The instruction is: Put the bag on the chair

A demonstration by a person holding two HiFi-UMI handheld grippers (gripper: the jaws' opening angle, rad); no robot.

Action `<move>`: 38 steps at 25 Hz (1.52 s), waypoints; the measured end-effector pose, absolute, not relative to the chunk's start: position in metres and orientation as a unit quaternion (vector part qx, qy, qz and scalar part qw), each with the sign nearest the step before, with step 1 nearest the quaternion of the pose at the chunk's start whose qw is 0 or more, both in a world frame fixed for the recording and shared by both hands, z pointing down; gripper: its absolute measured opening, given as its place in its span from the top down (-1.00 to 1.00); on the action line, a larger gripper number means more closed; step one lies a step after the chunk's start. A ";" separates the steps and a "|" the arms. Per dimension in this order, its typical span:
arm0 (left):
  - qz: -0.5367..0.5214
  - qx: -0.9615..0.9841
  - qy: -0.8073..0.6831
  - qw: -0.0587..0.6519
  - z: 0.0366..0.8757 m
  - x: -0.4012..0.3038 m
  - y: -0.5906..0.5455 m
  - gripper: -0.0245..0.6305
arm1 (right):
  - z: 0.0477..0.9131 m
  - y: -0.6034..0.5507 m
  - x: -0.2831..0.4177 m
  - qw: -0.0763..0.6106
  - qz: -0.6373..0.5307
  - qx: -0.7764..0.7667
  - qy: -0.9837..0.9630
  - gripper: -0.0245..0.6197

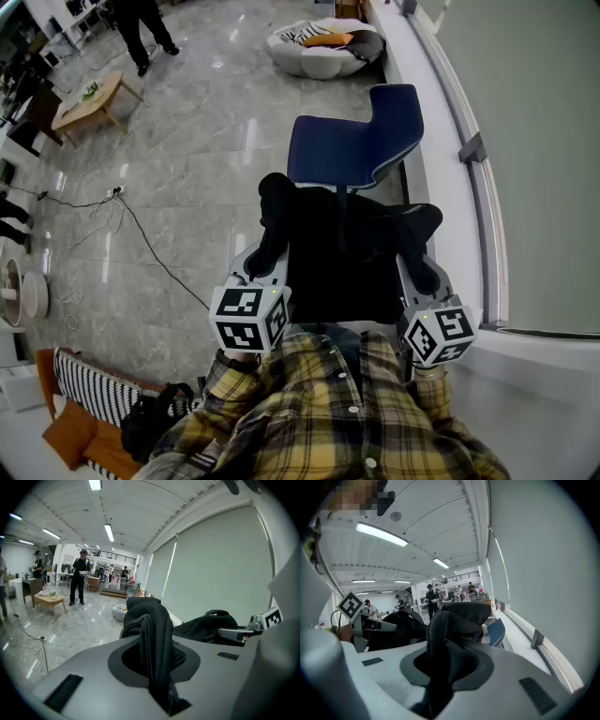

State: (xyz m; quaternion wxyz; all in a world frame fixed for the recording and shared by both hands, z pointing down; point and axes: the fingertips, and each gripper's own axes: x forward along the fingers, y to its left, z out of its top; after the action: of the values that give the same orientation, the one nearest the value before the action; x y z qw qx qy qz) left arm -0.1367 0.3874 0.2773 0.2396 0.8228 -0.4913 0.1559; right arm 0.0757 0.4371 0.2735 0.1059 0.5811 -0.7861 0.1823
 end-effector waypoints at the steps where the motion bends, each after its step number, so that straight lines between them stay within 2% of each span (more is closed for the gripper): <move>1: 0.159 0.822 -0.493 0.237 0.277 -0.136 0.387 0.74 | 0.273 0.436 0.075 0.108 0.181 0.580 -0.787 0.71; 21: 0.149 0.807 -0.532 0.208 0.256 -0.110 0.408 0.74 | 0.265 0.460 0.104 0.064 0.186 0.554 -0.809 0.71; 38: 0.156 0.801 -0.532 0.227 0.280 -0.119 0.354 0.74 | 0.282 0.405 0.095 0.079 0.200 0.551 -0.806 0.71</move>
State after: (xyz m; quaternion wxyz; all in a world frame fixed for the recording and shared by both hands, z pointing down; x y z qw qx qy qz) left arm -0.1187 0.3541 0.2802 0.2272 0.8007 -0.5320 0.1556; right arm 0.0948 0.4050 0.2823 0.0794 0.5506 -0.8064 0.2004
